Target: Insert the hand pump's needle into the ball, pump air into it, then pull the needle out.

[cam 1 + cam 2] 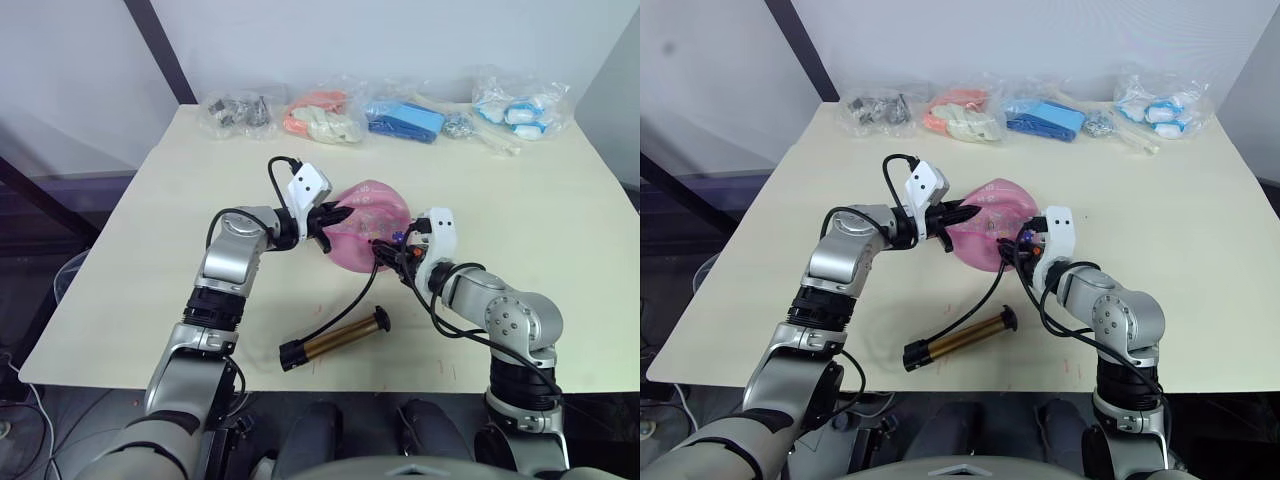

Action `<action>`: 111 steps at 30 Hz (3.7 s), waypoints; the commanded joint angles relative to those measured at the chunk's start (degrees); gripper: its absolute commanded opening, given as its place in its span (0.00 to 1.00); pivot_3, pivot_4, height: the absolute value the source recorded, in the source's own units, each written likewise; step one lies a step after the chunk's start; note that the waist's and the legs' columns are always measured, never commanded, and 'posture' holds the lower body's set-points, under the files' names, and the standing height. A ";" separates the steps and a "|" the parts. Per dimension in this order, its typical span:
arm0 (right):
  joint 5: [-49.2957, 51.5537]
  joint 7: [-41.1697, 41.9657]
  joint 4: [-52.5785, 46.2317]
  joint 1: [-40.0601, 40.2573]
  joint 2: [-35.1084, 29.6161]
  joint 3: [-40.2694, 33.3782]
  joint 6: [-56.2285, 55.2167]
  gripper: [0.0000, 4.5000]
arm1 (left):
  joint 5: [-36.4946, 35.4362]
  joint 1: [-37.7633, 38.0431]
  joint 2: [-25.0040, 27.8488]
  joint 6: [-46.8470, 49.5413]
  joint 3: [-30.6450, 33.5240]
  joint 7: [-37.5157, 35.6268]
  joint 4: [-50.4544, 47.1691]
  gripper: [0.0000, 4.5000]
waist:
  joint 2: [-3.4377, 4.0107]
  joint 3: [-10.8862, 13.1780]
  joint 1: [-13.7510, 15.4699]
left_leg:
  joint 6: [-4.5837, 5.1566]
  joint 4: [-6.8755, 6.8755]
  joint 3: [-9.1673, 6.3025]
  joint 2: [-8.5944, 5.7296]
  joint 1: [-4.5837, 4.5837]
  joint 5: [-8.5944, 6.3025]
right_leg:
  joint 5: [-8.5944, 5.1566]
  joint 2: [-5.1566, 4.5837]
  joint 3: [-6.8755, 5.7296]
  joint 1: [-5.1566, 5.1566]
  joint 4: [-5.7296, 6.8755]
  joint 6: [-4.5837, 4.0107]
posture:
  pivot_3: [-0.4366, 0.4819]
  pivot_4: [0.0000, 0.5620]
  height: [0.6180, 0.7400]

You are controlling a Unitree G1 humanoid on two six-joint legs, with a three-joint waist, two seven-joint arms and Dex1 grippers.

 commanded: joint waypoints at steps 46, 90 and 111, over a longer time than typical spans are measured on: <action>2.80 -0.92 1.35 -1.77 1.25 1.02 -3.67 0.43 | 1.12 3.46 -0.62 2.90 -4.18 -0.49 2.93 0.00 | 0.02 -0.02 -0.02 | 0.00 0.09 0.02 -0.01 0.01 0.00 | 0.00 0.02 0.02 0.00 0.08 -0.01 | 0.48 0.27 1.00; 4.26 -1.57 0.25 -1.14 0.02 0.49 -2.95 0.08 | 1.30 3.26 -0.83 2.55 -4.37 -0.52 3.51 0.00 | 0.04 -0.06 -0.04 | 0.00 0.17 0.05 -0.02 0.01 0.01 | 0.01 0.03 0.04 0.01 0.13 -0.01 | 0.48 0.27 1.00; -0.83 3.81 -2.27 -5.39 -14.32 15.01 -4.09 0.08 | 1.17 3.30 -1.07 3.03 -3.92 0.33 3.74 0.00 | 0.05 -0.07 0.00 | 0.02 0.31 0.02 -0.04 0.00 0.00 | 0.00 0.03 -0.01 0.10 0.12 0.00 | 0.48 0.27 1.00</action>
